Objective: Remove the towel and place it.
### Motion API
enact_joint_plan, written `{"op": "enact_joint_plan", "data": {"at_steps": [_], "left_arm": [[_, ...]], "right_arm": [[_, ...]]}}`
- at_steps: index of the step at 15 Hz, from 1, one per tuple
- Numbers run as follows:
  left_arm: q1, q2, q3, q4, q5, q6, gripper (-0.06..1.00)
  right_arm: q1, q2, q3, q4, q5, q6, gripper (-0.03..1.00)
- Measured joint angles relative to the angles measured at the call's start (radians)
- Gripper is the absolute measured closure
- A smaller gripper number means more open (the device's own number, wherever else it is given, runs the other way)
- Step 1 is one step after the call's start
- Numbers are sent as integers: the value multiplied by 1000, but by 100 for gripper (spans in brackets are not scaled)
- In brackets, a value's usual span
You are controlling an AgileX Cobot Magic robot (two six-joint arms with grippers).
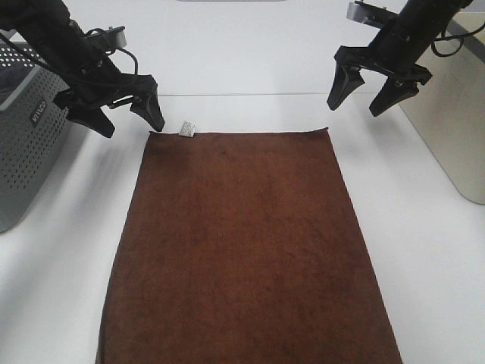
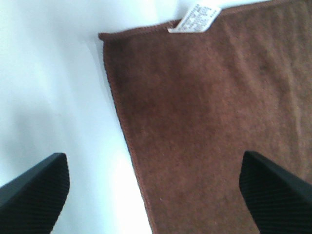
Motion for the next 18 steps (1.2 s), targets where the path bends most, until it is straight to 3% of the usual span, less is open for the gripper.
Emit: {"op": "enact_joint_plan", "data": {"at_steps": [4,14,18], "left_arm": [[19,96,-87,-15,-19,33,7],[19,175,-102,-37,-67,40,8],[18,179,-102,-53,-81,40,8]], "right_arm": [[-17,69,-22,54,-25,-36,14],[-17,191,-31,67,-198,9,15],[-15,198,-39,68,-209,9,16]]}}
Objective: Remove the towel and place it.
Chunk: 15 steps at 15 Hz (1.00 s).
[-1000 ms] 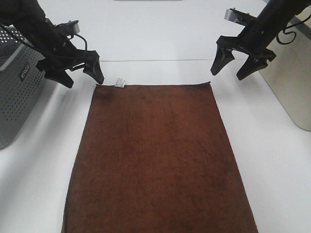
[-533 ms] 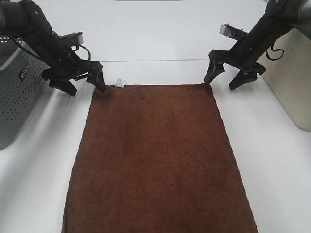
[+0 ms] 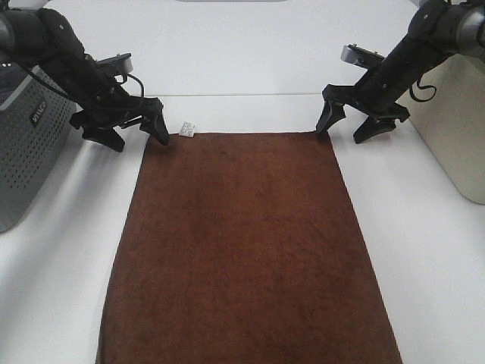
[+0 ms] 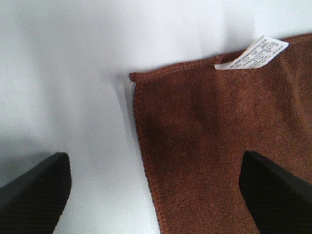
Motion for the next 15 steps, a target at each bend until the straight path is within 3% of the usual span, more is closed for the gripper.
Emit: {"op": "enact_joint_plan", "data": {"at_steps": [6,10,13,15], "left_arm": [[-71,13,-6,-65,-25,3,13],[-105,22,-9,-73,-48,-19,16],[-109,28,-9,-72,-54,-23,32],[-109,35,-9,-69,-64,-26,59]], "right_arm": [[101,0,-1,-33,-32,0,18],[137,0,-1,-106,-45,13,27],[137,3,-1,-157,-47,29,50],[135,8,-1,-165,-55,30,76]]}}
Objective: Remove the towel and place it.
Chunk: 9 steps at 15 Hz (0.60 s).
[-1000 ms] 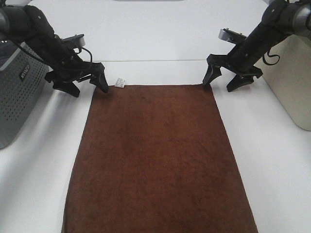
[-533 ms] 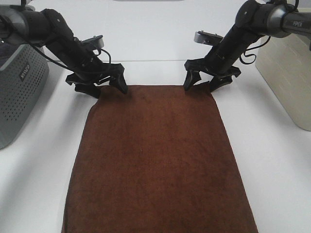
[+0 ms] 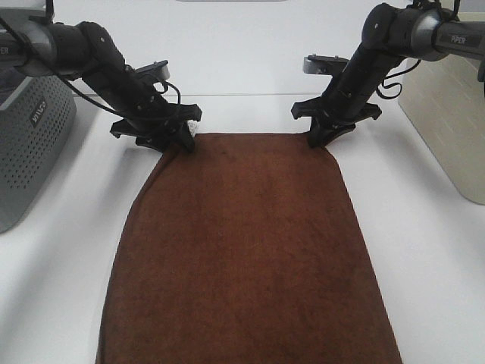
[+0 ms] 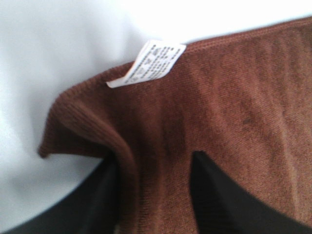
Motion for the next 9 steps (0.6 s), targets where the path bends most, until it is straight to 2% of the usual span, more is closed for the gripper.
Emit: {"op": "enact_joint_plan", "data": {"at_steps": [2,3,7,9], "left_arm": [[0,6,0,0,-4,0,82],[0,8,0,6,-5,0,91],[-1,8,0,30,-16,23,94],[-1,8,0,41,-62,50,94]], "right_arm": [[-1,1,0,-2,-5,0,94],[-1,1,0,-2,-5,0,96],[-1,2,0,-3,-35,0,96],[-1,5,-17,-14,-75,0,96]]}}
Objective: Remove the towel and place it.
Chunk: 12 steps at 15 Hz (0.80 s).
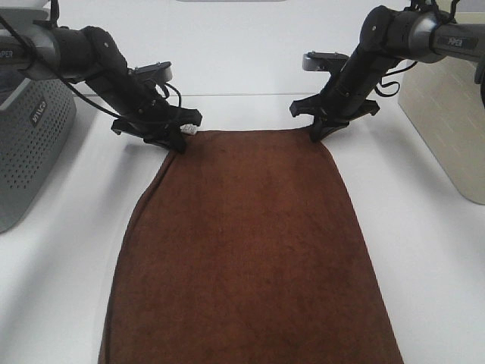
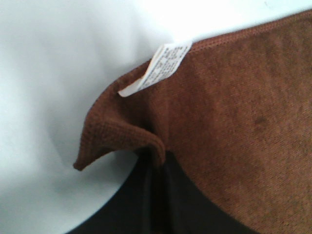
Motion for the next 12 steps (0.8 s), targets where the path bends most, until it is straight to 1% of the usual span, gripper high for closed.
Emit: {"op": "enact_joint_plan", "data": {"at_steps": [2,5,8,12], "left_arm": [[0,2,-15,42,-58,10,94],[0,19,-120,110,-116,13,94],[0,21,-221,120,-178,29,94],[0,51,-233,124,-255,33,94]], "right_arm": [[0,8,-54,-18,-40,0,96],[0,8,-122,-52,-89,0,96],[0,8,-134,-56,-171,0,96],[0,8,-134,-57,-280,0,96]]}}
